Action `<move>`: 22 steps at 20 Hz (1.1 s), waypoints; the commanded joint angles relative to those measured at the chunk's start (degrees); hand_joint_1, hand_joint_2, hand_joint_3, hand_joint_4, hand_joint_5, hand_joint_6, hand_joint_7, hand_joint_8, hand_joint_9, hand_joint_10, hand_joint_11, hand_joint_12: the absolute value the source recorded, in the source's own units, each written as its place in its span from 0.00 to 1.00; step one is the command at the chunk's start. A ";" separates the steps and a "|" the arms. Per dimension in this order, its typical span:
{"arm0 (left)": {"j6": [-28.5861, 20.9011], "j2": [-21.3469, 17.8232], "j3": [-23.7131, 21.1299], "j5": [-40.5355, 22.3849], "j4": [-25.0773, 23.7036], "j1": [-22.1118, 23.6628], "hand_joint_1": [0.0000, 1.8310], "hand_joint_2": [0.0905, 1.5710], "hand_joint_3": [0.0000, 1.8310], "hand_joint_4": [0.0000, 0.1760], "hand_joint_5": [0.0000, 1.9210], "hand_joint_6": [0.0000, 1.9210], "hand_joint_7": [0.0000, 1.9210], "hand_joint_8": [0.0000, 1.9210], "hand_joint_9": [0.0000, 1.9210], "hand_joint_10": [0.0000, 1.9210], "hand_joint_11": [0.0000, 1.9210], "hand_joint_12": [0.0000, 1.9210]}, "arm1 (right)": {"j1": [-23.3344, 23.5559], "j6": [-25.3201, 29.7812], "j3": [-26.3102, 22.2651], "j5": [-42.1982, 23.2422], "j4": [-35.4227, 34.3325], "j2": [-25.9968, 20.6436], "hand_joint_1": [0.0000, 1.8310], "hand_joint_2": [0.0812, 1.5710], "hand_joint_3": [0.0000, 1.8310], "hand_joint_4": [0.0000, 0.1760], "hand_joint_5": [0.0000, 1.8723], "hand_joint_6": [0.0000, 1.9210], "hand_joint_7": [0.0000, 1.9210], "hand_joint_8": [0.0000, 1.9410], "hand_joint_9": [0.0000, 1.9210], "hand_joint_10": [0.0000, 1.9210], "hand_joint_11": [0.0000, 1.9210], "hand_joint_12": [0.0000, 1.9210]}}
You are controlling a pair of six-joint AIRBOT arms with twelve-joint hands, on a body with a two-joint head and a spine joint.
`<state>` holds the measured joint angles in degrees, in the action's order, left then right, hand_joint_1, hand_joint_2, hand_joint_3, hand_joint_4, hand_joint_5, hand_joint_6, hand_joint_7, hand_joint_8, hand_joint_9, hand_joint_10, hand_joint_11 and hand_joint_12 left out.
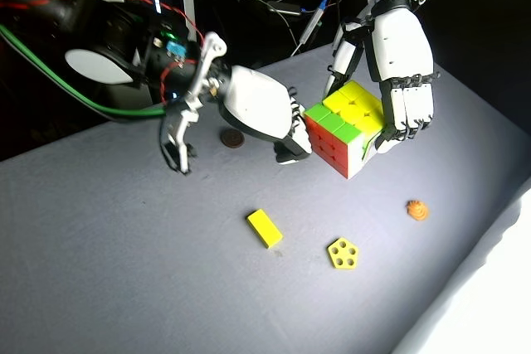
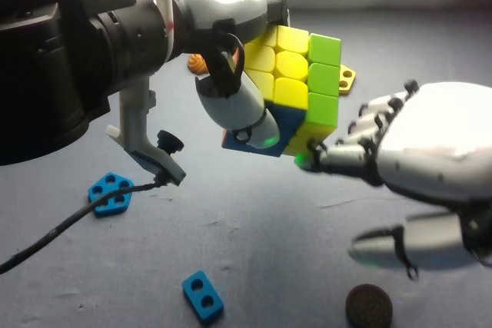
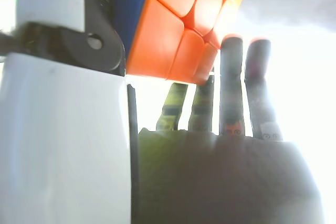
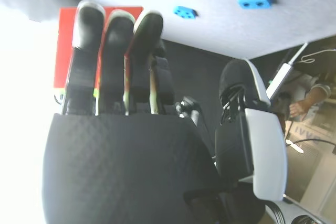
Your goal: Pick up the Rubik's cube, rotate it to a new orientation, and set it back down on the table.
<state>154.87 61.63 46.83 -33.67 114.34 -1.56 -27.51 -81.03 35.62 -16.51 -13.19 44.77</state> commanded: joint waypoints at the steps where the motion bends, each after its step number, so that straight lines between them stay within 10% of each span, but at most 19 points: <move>1: -0.29 -0.42 -0.14 2.36 -3.10 0.72 0.62 0.72 0.00 0.00 0.10 0.88 0.09 0.95 0.11 0.96 0.07 1.00 | -0.13 -0.07 -1.62 -5.02 0.40 -1.72 0.10 0.77 0.00 0.00 0.13 0.01 0.25 0.81 0.22 1.00 0.18 1.00; 9: -6.96 -0.49 0.47 4.26 -9.53 -2.42 0.61 0.73 0.00 0.00 0.09 0.90 0.07 0.94 0.09 0.95 0.05 1.00 | 5.80 0.59 -5.60 -0.77 -2.73 -13.99 0.09 0.77 0.00 0.00 0.13 0.01 0.23 0.79 0.21 0.99 0.18 1.00; 10: -8.26 -0.59 0.37 4.27 -10.54 -3.07 0.52 0.84 0.01 0.00 0.22 0.90 0.06 0.96 0.08 0.96 0.04 1.00 | 7.48 0.72 -5.10 1.19 -3.75 -14.75 0.08 0.77 0.00 0.00 0.13 0.01 0.22 0.77 0.21 0.97 0.19 1.00; 12: -11.68 -0.64 0.30 4.66 -14.02 -5.27 0.61 0.75 0.00 0.00 0.09 0.91 0.05 0.97 0.08 0.98 0.04 1.00 | 10.24 1.19 -3.55 2.02 -4.94 -15.15 0.07 0.77 0.00 0.00 0.13 0.01 0.20 0.59 0.18 0.85 0.16 1.00; 14: -12.87 -0.62 0.29 4.89 -15.64 -6.82 0.61 0.74 0.00 0.00 0.09 0.91 0.06 0.97 0.08 0.99 0.04 1.00 | 10.26 1.02 -3.20 0.01 -4.91 -14.84 0.03 0.78 0.00 0.00 0.12 0.00 0.20 0.32 0.16 0.58 0.02 0.91; 15: -14.01 -0.63 0.29 5.01 -16.96 -7.58 0.55 0.82 0.02 0.00 0.24 0.87 0.06 0.97 0.09 0.99 0.05 1.00 | 10.27 0.98 -3.16 -0.15 -4.91 -14.65 0.03 0.78 0.00 0.00 0.12 0.00 0.22 0.21 0.15 0.51 0.00 0.88; 16: -19.51 -0.65 0.25 5.06 -22.65 -9.27 0.60 0.73 0.00 0.00 0.15 0.88 0.08 0.96 0.10 0.98 0.06 1.00 | 10.24 0.71 -3.09 -0.40 -4.91 -14.15 0.02 0.78 0.00 0.00 0.11 0.00 0.22 0.12 0.13 0.41 0.00 0.81; 19: -26.06 -0.59 0.25 4.97 -28.73 -12.20 0.60 0.71 0.00 0.00 0.10 0.89 0.08 0.95 0.10 0.97 0.05 1.00 | 10.16 -0.21 -3.00 -0.99 -4.90 -13.26 0.00 0.79 0.00 0.00 0.09 0.00 0.17 0.01 0.10 0.18 0.00 0.58; 21: -30.31 -0.50 0.25 4.28 -32.93 -13.98 0.54 0.84 0.01 0.00 0.28 0.86 0.09 0.95 0.10 0.97 0.06 1.00 | 10.09 -0.47 -3.00 -1.20 -4.90 -13.12 0.00 0.78 0.00 0.00 0.07 0.00 0.13 0.00 0.07 0.12 0.00 0.42; 22: -32.42 -0.40 0.25 3.87 -34.73 -14.86 0.60 0.74 0.00 0.00 0.17 0.85 0.10 0.94 0.11 0.95 0.06 1.00 | 9.96 -0.58 -3.00 -1.22 -4.90 -13.07 0.00 0.78 0.00 0.00 0.07 0.00 0.12 0.00 0.08 0.09 0.00 0.36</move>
<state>122.78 61.56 47.27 -28.29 82.37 -17.23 -18.09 -81.41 32.71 -11.27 -18.33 31.92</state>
